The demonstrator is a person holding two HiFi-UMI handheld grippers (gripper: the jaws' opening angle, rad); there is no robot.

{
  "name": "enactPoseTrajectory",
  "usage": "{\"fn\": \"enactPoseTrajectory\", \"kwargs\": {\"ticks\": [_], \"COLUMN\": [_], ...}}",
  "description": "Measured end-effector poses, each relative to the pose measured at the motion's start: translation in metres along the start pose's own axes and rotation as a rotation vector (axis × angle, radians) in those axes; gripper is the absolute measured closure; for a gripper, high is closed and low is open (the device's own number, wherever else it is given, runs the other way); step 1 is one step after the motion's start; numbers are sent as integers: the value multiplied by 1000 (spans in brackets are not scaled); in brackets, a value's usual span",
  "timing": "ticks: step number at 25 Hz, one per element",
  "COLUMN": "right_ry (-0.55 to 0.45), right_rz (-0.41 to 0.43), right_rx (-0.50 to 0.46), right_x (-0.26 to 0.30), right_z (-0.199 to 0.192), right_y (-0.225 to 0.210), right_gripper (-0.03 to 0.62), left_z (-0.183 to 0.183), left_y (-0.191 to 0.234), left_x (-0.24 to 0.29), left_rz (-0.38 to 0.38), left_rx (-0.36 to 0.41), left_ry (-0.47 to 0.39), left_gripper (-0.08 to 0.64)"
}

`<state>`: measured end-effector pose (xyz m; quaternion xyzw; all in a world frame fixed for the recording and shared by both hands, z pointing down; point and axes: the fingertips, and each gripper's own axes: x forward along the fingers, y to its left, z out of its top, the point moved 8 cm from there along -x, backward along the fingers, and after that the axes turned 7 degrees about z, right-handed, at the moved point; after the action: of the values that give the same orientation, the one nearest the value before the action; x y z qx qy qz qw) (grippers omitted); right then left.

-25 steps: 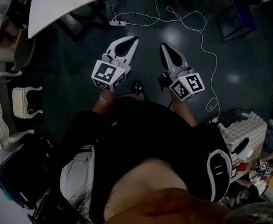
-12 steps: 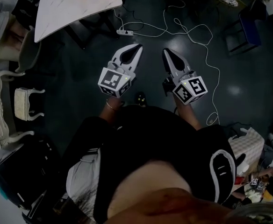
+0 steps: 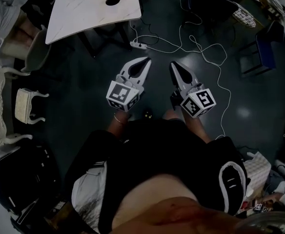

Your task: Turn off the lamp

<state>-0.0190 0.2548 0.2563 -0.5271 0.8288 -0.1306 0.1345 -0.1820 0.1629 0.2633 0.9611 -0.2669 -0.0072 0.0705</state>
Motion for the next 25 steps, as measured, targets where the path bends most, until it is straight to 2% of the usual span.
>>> {"fn": "enactPoseTrajectory", "kwargs": {"ticks": [13,17,20,25], "right_ry": [19,17,30,23], "right_rz": [157,201,223,254], "right_rx": [53,75,79,91], "right_x": [37,49,56,61], "right_z": [12,17,20,31], "right_y": [-41,-56,-70,-94], "right_gripper": [592,592,592,592], "left_z": [8,9,9,22], "left_y": [11,13,15,13], "left_x": [16,25,33,57], "left_rz": [149,190,221,265], "left_rx": [27,9,-12,5], "left_ry": [-6,-4,-6,-3], "left_gripper": [554,554,554,554]}}
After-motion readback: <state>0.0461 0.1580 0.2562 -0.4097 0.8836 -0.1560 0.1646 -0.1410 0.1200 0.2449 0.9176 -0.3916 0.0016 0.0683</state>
